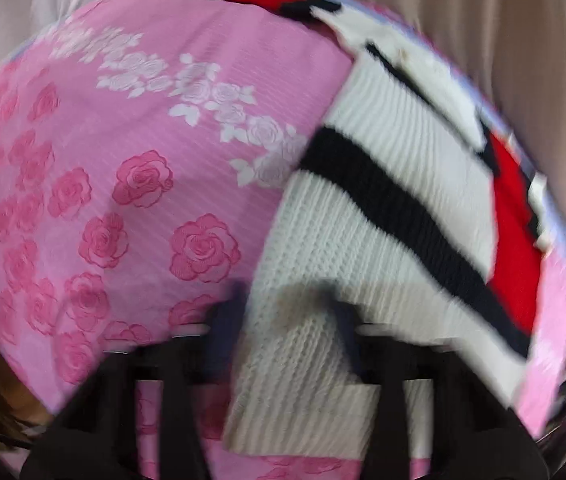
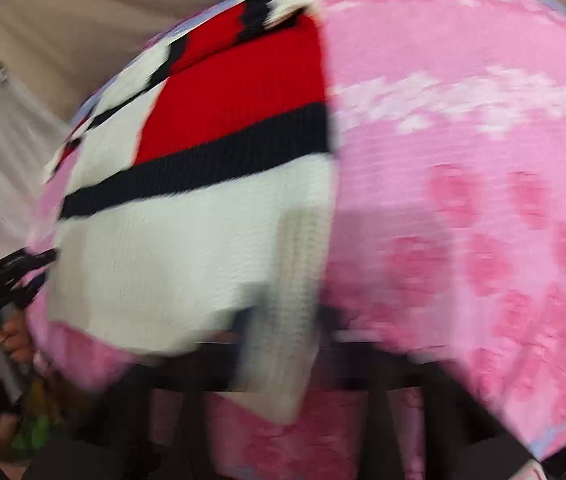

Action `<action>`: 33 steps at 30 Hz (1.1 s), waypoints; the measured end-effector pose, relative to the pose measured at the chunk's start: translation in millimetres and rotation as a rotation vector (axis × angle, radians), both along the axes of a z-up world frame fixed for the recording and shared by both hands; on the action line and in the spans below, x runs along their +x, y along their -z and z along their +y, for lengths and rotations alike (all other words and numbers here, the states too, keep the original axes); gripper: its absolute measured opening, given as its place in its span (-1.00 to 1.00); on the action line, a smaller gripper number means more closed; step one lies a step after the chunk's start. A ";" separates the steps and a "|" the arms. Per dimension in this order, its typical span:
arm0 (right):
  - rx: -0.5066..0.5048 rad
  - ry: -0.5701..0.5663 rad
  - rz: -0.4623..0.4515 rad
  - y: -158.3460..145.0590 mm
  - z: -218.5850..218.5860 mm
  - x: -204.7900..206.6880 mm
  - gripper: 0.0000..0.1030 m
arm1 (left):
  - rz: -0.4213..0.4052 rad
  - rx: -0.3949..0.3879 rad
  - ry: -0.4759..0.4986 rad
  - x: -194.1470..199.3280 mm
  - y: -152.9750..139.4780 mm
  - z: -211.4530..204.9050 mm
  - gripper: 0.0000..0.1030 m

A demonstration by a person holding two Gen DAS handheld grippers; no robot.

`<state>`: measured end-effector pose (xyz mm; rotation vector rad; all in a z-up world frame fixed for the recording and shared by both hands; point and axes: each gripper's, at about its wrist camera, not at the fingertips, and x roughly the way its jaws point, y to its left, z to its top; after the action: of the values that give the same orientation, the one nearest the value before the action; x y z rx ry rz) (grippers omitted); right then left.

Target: Fold small clothes

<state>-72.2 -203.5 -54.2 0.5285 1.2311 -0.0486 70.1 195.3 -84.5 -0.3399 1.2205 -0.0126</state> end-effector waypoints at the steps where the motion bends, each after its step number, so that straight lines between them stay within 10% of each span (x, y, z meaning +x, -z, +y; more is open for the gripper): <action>1: -0.007 0.001 -0.012 -5.6 -1.8 -6.1 -0.89 | 0.025 -0.063 0.009 -1.0 1.0 2.3 -0.82; 11: -0.057 0.128 0.088 -28.4 -44.3 -41.4 -0.90 | 0.067 -0.120 0.085 -22.6 -14.2 7.9 -0.78; 15: -0.108 0.236 -0.035 -63.2 -41.5 -7.7 -0.47 | -0.158 -0.181 -0.156 52.3 -51.6 60.9 0.36; 20: -0.070 0.169 -0.100 -75.7 4.1 49.0 -0.17 | -0.272 -0.195 -0.440 184.4 -51.8 148.1 0.39; 25: 0.013 0.114 -0.071 -60.6 62.6 70.5 -0.17 | -0.242 -0.166 -0.659 282.7 -8.7 226.6 0.27; 33: 0.002 0.020 -0.011 -48.1 117.2 92.2 -0.16 | -0.185 -0.151 -0.635 334.6 25.1 239.9 -0.88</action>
<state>20.0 -86.2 -6.0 0.5420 1.2156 -0.0609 404.8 435.2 -109.6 -0.8286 0.8895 0.4044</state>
